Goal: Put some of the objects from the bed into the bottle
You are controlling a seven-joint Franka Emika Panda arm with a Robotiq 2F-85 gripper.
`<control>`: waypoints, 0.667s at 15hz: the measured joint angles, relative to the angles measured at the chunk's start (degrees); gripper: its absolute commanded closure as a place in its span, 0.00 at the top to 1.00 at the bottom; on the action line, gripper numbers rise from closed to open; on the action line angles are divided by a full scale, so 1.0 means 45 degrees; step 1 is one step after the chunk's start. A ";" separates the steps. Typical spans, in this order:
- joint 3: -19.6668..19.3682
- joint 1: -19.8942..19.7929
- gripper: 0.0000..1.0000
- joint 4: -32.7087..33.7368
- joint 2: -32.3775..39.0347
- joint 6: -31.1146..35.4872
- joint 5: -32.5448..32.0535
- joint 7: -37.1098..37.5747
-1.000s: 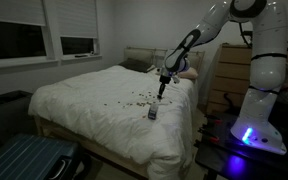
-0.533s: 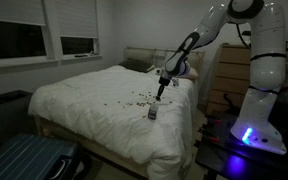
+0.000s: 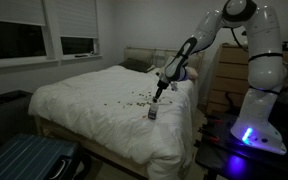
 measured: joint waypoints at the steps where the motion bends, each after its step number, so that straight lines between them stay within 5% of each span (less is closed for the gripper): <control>1: 0.0013 -0.0046 0.02 -0.0021 0.0166 0.0247 -0.0028 -0.0009; 8: -0.0116 -0.0300 0.02 -0.0041 0.0969 0.1292 -0.0315 -0.0019; 10: -0.0405 -0.0280 0.02 -0.0040 0.1228 0.1651 -0.1769 0.0654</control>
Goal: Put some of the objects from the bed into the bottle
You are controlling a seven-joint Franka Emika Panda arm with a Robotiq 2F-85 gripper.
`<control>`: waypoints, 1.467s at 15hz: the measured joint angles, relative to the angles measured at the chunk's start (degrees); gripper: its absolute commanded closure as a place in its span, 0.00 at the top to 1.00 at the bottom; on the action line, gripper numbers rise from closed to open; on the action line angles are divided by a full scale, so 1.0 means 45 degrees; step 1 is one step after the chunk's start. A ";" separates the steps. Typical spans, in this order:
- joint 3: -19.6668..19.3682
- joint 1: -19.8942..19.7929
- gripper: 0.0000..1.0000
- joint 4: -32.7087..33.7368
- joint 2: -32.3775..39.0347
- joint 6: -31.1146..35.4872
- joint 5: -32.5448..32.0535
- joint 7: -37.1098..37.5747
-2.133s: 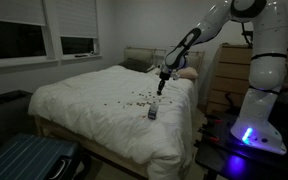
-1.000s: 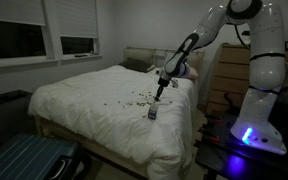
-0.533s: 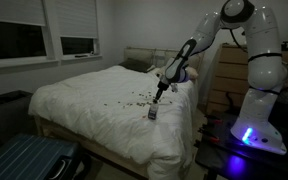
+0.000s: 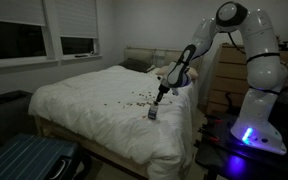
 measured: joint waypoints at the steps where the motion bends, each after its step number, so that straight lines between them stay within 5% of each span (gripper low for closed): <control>1: -0.0218 0.0040 0.02 0.0001 0.0136 0.0143 -0.0773 0.0435; 6: -0.1461 0.0704 0.05 0.0135 0.0572 0.0464 -0.3244 0.1974; 7: -0.1658 0.0885 0.32 0.0166 0.0633 0.0506 -0.3488 0.2168; 8: -0.1836 0.1067 0.32 0.0200 0.0683 0.0513 -0.3677 0.2297; 13: -0.2452 0.1908 0.68 0.0493 0.0785 0.0513 -0.3906 0.2677; 14: -0.2516 0.2022 0.23 0.0553 0.0785 0.0513 -0.3907 0.2687; 16: -0.2544 0.2137 0.19 0.0654 0.0787 0.0513 -0.3909 0.2696; 18: -0.2539 0.2173 0.01 0.0707 0.0787 0.0511 -0.3912 0.2702; 19: -0.2539 0.2177 0.00 0.0723 0.0787 0.0511 -0.3913 0.2705; 20: -0.2539 0.2178 0.36 0.0731 0.0788 0.0511 -0.3913 0.2708; 22: -0.2539 0.2178 0.25 0.0734 0.0791 0.0508 -0.3913 0.2719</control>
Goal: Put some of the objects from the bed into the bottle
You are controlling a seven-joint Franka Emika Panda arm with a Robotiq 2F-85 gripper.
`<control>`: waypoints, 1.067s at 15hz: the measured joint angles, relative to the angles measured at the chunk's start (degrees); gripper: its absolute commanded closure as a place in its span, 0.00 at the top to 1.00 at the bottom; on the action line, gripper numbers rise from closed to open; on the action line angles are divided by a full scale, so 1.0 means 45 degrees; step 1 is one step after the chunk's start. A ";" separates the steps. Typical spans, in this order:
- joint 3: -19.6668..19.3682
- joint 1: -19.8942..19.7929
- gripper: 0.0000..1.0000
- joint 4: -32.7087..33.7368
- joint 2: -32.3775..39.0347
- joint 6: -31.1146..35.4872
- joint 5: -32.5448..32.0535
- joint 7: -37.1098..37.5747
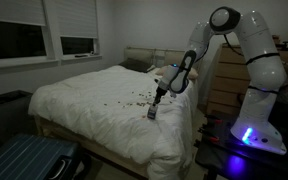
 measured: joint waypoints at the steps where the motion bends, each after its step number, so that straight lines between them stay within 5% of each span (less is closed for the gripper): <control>1: 0.0000 0.0000 0.08 0.0001 0.0004 -0.0001 0.0000 0.0010; 4: 0.0017 -0.0006 0.00 0.0010 0.0007 -0.0024 -0.0004 0.0181; 10: 0.0489 -0.0344 0.00 0.0054 -0.0170 -0.0479 -0.0004 0.0721; 16: 0.2126 -0.2077 0.00 0.0022 -0.1319 -0.1958 0.0128 0.0702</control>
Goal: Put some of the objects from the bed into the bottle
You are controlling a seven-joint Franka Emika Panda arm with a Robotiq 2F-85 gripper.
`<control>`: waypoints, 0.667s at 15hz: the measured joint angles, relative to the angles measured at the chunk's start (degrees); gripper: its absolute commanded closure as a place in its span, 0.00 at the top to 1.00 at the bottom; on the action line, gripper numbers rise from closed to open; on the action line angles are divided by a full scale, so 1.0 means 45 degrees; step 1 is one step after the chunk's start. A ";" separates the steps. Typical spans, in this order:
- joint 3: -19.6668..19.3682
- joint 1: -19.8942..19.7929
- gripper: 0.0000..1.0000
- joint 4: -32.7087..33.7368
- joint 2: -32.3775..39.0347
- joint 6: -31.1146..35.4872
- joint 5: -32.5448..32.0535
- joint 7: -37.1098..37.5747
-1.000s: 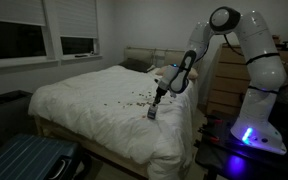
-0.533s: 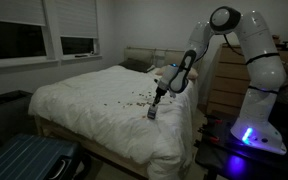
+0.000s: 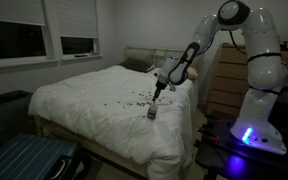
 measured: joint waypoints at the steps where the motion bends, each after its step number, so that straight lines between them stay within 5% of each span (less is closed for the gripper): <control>1: 0.0470 -0.0496 0.00 -0.0025 -0.0282 -0.0251 0.0129 -0.0019; 5: 0.1342 -0.1783 0.00 -0.0126 -0.1390 -0.0634 0.0535 -0.0010; 10: 0.0513 -0.2169 0.00 -0.0136 -0.2260 -0.0571 0.0719 0.0408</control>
